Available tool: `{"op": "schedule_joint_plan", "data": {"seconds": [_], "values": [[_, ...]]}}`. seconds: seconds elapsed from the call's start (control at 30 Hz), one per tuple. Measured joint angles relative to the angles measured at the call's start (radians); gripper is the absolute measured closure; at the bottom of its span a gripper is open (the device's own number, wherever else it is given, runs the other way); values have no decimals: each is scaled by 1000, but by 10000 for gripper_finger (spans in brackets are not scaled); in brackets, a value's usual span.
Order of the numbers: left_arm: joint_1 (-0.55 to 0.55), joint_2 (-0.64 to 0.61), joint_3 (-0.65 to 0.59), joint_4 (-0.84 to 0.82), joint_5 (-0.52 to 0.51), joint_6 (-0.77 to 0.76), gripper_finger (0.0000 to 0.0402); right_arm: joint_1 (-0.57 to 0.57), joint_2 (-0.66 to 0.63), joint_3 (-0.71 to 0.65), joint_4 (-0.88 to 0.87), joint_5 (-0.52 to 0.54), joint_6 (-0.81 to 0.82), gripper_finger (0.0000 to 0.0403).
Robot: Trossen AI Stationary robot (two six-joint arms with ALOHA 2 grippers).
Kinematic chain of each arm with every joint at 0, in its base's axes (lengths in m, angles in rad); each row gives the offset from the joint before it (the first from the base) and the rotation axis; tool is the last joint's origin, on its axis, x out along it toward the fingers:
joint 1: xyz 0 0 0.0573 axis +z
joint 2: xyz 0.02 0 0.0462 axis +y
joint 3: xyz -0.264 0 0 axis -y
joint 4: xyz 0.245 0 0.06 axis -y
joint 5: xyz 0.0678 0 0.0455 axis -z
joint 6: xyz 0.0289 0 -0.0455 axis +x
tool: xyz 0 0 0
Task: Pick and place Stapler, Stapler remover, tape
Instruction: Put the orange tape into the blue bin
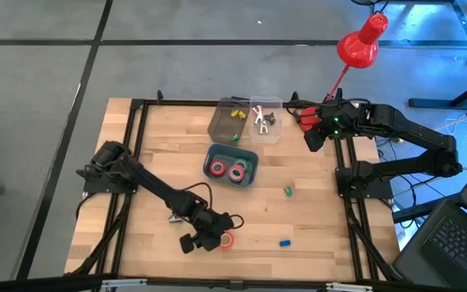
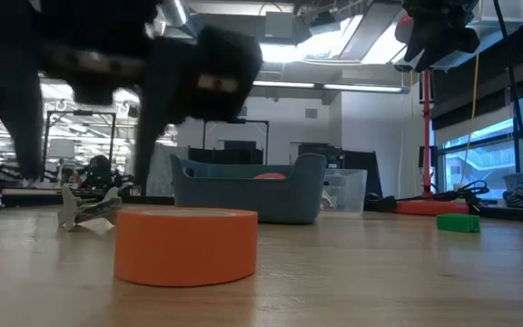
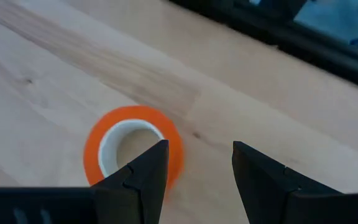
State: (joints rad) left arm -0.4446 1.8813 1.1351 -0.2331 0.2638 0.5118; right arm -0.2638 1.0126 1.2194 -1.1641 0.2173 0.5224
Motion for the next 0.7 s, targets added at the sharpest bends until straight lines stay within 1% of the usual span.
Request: {"op": "schedule_joint_plan", "data": {"seconds": [0.13,0.3,0.57,0.63,0.7], "values": [[18,57,8,39,-11,33,233,0,0,0,0,0,2,196],[29,81,39,50,-63,45,233,0,0,0,-7,0,2,196],[39,125,40,67,-33,14,233,0,0,0,-11,0,-6,196],[40,127,39,67,-61,18,240,0,0,0,-21,0,-6,196],[40,127,39,66,-94,44,264,0,0,0,-36,0,-6,196]]}}
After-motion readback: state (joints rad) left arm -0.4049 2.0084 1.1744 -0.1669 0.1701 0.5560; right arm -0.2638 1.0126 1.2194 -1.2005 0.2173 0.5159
